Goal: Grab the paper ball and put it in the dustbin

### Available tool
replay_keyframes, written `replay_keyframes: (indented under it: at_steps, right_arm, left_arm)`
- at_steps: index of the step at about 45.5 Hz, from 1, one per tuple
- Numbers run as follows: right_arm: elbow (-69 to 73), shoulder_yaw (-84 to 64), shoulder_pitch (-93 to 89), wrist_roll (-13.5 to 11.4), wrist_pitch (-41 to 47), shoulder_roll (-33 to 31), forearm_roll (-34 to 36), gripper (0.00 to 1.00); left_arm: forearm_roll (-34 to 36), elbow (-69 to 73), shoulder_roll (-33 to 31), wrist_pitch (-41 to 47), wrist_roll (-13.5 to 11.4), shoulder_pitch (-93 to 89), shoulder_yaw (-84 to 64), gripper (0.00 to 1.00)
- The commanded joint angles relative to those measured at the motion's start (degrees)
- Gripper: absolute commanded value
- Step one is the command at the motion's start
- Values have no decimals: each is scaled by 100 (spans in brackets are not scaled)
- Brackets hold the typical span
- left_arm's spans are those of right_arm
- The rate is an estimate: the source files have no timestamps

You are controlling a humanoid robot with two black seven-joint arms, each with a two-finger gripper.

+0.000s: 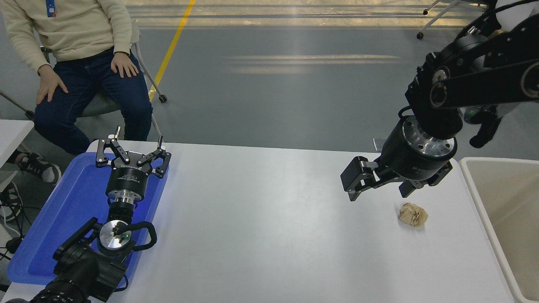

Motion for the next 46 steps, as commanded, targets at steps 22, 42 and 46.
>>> replay_keyframes:
  at_steps: [22, 42, 46]
  right_arm:
    - [-237, -311, -340, -5, -151, -213, -434, 100]
    - [-527, -548, -1140, 4, -652, -1170, -1506, 100]
    - [-720, -645, -1438, 4, -819, -1451, -1936, 100]
  left_arm:
    - [0, 0, -2, 0, 0, 0, 0, 100]
    - [0, 0, 6, 0, 0, 0, 0, 100]
    - [0, 0, 6, 0, 0, 0, 0, 100]
